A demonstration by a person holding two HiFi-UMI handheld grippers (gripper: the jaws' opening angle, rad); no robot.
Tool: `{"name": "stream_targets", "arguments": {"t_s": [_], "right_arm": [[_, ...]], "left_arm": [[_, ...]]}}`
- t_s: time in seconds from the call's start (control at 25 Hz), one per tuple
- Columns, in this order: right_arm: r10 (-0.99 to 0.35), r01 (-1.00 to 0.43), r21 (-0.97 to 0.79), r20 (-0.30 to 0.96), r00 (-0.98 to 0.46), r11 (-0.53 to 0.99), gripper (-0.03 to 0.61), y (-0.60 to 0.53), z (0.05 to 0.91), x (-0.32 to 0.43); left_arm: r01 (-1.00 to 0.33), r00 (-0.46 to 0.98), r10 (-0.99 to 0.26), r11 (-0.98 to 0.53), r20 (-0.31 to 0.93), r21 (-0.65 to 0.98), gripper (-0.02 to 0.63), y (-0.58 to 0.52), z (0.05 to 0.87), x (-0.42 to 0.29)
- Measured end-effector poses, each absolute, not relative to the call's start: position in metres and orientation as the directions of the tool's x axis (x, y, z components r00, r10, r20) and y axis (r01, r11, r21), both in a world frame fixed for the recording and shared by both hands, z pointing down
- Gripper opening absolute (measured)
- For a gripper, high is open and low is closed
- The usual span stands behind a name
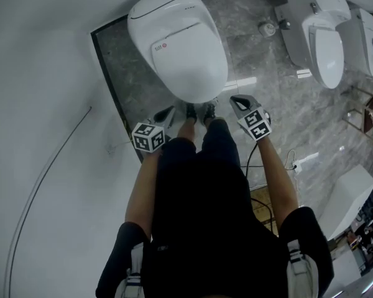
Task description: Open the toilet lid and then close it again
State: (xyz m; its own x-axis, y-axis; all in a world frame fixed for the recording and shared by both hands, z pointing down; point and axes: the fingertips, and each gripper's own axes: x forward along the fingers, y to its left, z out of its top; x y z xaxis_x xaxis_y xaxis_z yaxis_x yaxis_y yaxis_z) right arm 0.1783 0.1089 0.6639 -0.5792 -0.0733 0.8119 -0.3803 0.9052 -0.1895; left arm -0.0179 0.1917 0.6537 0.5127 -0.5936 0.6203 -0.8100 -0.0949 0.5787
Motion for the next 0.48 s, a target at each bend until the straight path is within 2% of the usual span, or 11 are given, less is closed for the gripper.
{"name": "stream_targets", "arguments": {"t_s": [0.48], "right_arm": [[0.018,-0.444,-0.285,0.857,-0.515,0.849,0.005,0.126,0.799,0.184]], "left_arm": [[-0.757,0.563,-0.515,-0.007,0.646,0.654,0.012,0.209,0.785,-0.01]]}}
